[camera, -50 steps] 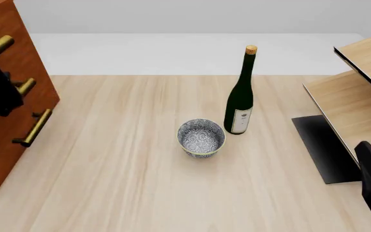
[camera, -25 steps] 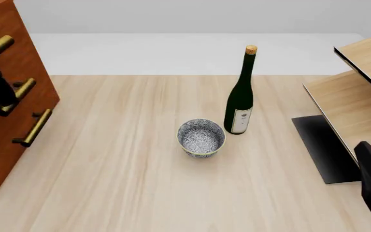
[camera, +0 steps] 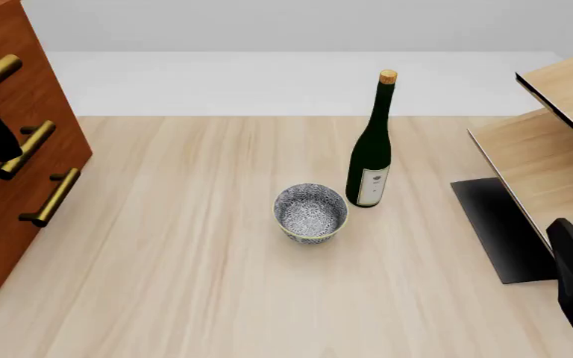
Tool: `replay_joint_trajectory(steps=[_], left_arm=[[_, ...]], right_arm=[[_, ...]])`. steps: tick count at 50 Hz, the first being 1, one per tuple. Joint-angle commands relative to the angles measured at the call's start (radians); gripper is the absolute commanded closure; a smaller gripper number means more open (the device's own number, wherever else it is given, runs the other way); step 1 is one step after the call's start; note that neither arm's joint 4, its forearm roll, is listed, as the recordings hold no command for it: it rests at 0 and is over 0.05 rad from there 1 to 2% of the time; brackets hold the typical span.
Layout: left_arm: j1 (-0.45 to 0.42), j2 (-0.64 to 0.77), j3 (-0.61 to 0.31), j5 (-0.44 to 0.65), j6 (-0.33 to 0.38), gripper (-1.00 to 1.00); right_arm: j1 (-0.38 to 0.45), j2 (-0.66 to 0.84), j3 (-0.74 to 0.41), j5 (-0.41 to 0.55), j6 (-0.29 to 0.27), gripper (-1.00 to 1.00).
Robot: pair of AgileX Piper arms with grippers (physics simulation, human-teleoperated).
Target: Close the bottom drawer of the cabinet and open the top drawer.
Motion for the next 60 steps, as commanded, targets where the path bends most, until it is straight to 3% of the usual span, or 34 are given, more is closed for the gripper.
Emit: replay_joint_trajectory(steps=[1, 60], left_arm=[[0.011, 0.001, 0.003, 0.012, 0.007, 1.00], [-0.176, -0.106, 0.092, -0.026, 0.098, 1.00]], right_arm=[[0.000, 0.000, 0.000, -0.001, 0.000, -1.00], [0.001, 0.000, -0.002, -0.001, 0.012, -1.00]])
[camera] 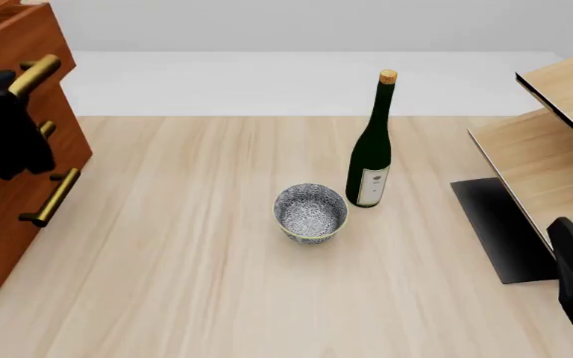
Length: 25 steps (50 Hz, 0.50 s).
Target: Close the bottom drawer of the cabinet and open the top drawer.
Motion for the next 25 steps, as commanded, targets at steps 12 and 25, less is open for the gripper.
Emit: replay_joint_trajectory(steps=[12, 25], left_arm=[[-0.045, -0.060, 0.054, -0.019, 0.029, 1.00], [-0.066, -0.081, 0.063, -0.010, 0.030, 1.00]], right_arm=[[0.000, 0.000, -0.001, 0.000, 0.003, -1.00], [-0.001, 0.000, 0.000, 0.000, 0.004, -1.00]])
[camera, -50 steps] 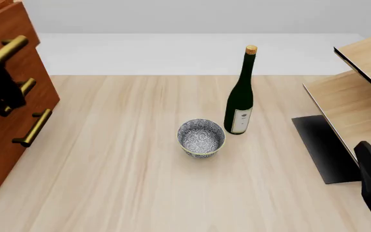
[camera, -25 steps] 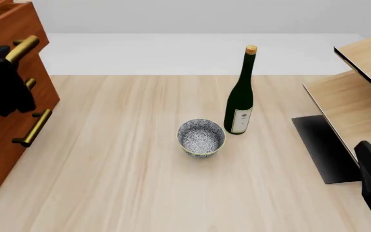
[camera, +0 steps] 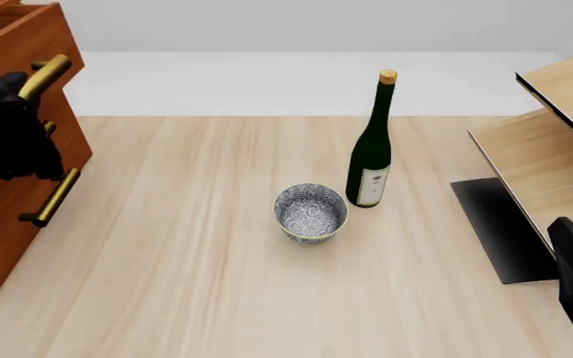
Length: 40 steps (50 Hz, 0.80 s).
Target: Close the bottom drawer of the cabinet and open the top drawer.
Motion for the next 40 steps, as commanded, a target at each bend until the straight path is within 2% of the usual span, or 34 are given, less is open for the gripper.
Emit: replay_joint_trajectory(steps=[1, 32, 33, 40], left_arm=[[-0.017, -0.057, 0.039, -0.006, 0.012, 1.00], [-0.025, -0.062, 0.040, 0.002, 0.007, 1.00], [-0.025, -0.061, 0.042, 0.000, 0.008, -1.00], [-0.024, -0.059, 0.041, 0.001, 0.007, -1.00]], right_arm=[[-0.001, 0.000, 0.000, 0.000, 0.001, -1.00], [0.000, 0.000, 0.000, 0.000, 0.001, -1.00], [0.000, 0.000, 0.000, 0.000, 0.001, -1.00], [0.000, 0.000, 0.000, 0.000, 0.001, -1.00]])
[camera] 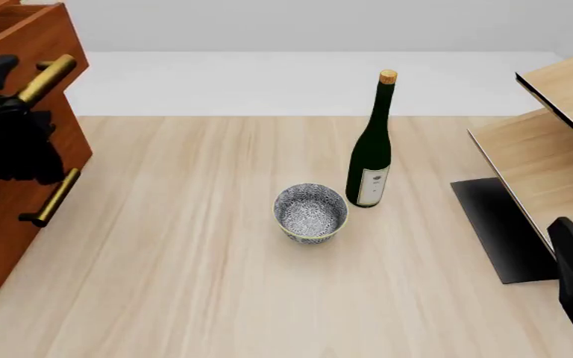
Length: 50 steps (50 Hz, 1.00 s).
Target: Close the bottom drawer of the cabinet and open the top drawer.
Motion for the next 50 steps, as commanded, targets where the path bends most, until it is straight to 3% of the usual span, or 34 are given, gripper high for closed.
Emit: replay_joint_trajectory(steps=[1, 50], left_arm=[[0.003, -0.018, 0.011, -0.002, 0.000, -1.00], [-0.039, -0.100, 0.065, 0.033, -0.008, -1.00]], right_arm=[[0.000, 0.000, 0.000, 0.000, 0.000, -1.00], [0.000, -0.001, -0.001, -0.001, -0.002, -1.00]])
